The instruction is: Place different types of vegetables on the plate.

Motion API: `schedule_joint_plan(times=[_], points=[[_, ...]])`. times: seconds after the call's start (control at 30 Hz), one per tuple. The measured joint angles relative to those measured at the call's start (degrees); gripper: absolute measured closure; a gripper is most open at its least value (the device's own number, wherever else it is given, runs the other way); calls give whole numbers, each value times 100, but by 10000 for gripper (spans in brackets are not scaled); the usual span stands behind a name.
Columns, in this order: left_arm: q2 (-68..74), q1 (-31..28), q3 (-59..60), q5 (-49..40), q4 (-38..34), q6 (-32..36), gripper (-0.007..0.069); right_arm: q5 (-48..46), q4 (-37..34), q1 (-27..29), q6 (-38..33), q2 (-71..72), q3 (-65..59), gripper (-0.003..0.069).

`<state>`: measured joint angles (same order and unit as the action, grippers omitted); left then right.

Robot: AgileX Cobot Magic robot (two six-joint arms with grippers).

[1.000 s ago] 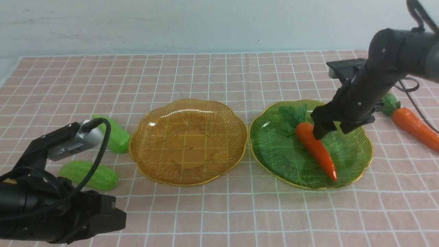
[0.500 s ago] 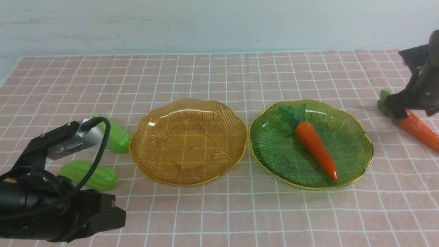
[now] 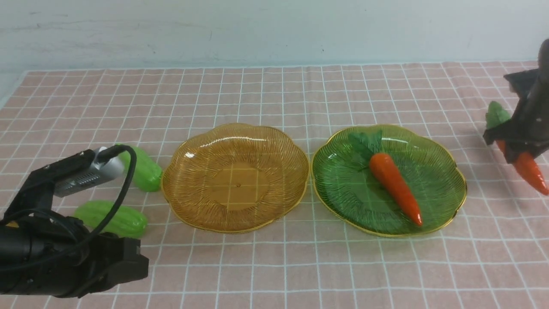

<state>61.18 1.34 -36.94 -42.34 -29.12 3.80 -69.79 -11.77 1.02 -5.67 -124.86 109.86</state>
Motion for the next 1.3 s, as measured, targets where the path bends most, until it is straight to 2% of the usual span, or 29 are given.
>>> schedule_joint_plan(times=[0.03,0.1,0.2,0.27,0.4,0.47,0.53,0.7,0.9,1.23,1.3], points=[[0,0,-26,112,315,-336,428,-32,-326,-158,-100,0,7,411],[8,0,-68,296,779,-940,356,-63,-474,-434,-182,-12,7,411],[48,0,-88,583,1332,-1698,244,-75,-131,-793,-196,-19,7,407],[175,0,-109,705,1476,-1968,185,-83,83,-887,-142,-19,7,367],[814,-16,-134,1354,1722,-2558,128,-87,258,-914,399,-19,7,113],[1172,-108,-194,1650,1747,-2881,122,-87,258,-914,635,-6,7,29],[1580,-263,-323,1855,1754,-3157,121,-87,175,-921,762,70,7,-14],[2509,-616,-727,2020,1759,-3650,121,-105,-85,-932,772,414,7,-31],[3397,-663,-1190,2269,1646,-4176,121,-112,-103,-932,729,528,13,-29],[4051,-658,-1412,2841,1210,-4316,127,-132,-24,-932,700,528,13,-3],[4084,-658,-1427,2828,1210,-4245,155,-138,-7,-932,700,528,13,2]])
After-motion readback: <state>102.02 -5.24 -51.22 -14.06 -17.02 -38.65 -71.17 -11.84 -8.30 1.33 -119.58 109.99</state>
